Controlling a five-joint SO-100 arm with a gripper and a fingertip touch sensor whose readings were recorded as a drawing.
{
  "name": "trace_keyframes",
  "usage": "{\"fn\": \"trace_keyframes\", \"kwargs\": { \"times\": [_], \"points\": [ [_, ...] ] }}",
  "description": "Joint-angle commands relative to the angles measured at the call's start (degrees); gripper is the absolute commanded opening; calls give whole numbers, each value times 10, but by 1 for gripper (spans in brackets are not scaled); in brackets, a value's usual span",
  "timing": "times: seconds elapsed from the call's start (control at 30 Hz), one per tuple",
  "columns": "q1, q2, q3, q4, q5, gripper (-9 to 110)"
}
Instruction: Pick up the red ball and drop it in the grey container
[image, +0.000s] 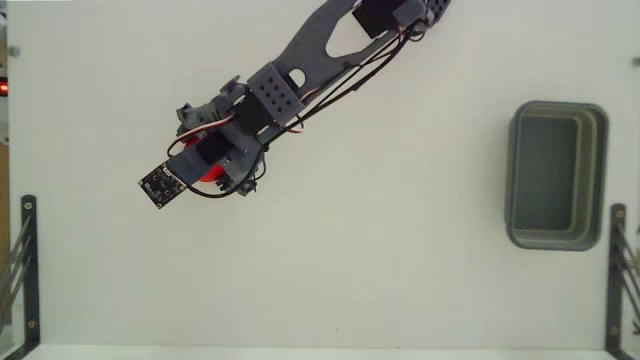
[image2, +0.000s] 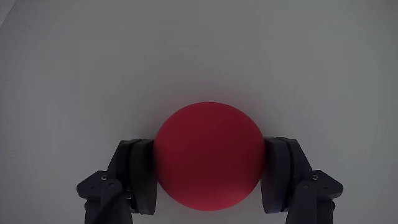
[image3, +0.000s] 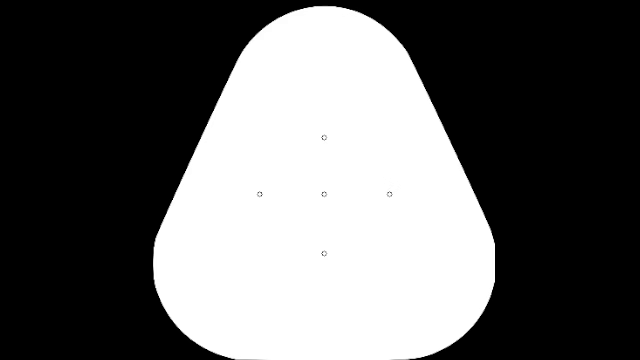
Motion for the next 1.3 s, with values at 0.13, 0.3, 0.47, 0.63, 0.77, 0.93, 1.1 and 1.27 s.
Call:
{"fn": "trace_keyframes", "kwargs": {
  "times": [0.13, 0.3, 0.47, 0.63, 0.77, 0.93, 1.1, 1.27],
  "points": [
    [3, 22, -4, -10, 3, 97],
    [3, 22, -4, -10, 3, 95],
    [3, 22, -4, -10, 3, 94],
    [3, 22, -4, -10, 3, 93],
    [3, 22, -4, -10, 3, 92],
    [3, 22, -4, -10, 3, 91],
    [3, 22, -4, -10, 3, 89],
    [3, 22, -4, -10, 3, 88]
  ]
}}
